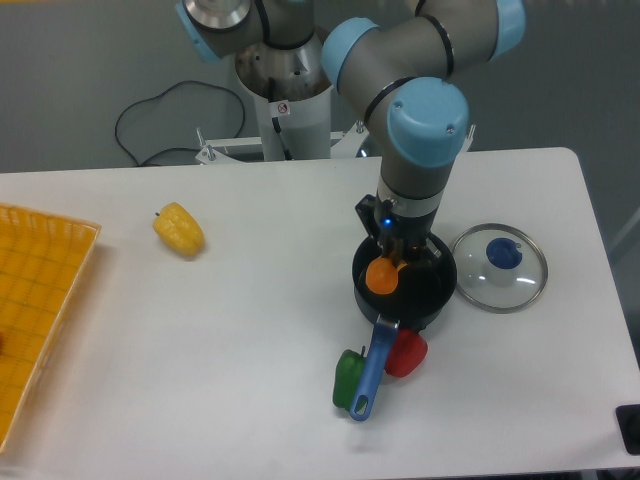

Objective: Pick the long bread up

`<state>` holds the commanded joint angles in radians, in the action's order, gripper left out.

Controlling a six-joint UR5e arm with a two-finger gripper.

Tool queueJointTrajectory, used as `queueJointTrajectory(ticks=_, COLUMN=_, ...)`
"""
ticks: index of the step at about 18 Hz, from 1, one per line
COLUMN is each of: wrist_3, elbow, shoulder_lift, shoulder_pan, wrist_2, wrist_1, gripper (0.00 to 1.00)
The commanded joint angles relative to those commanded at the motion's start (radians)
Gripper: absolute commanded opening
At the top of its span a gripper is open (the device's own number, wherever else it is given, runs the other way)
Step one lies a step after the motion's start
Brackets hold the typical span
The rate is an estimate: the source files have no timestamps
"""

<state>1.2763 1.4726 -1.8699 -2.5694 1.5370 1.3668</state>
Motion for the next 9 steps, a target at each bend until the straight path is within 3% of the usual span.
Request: queueJointTrajectory(ticks=9, wrist_3=-0.002, elbow=0.011, shoulder_lift=0.008, shoulder_pan=0.003, wrist_2=-0.046, wrist_1=-0.005, gripper=0.17)
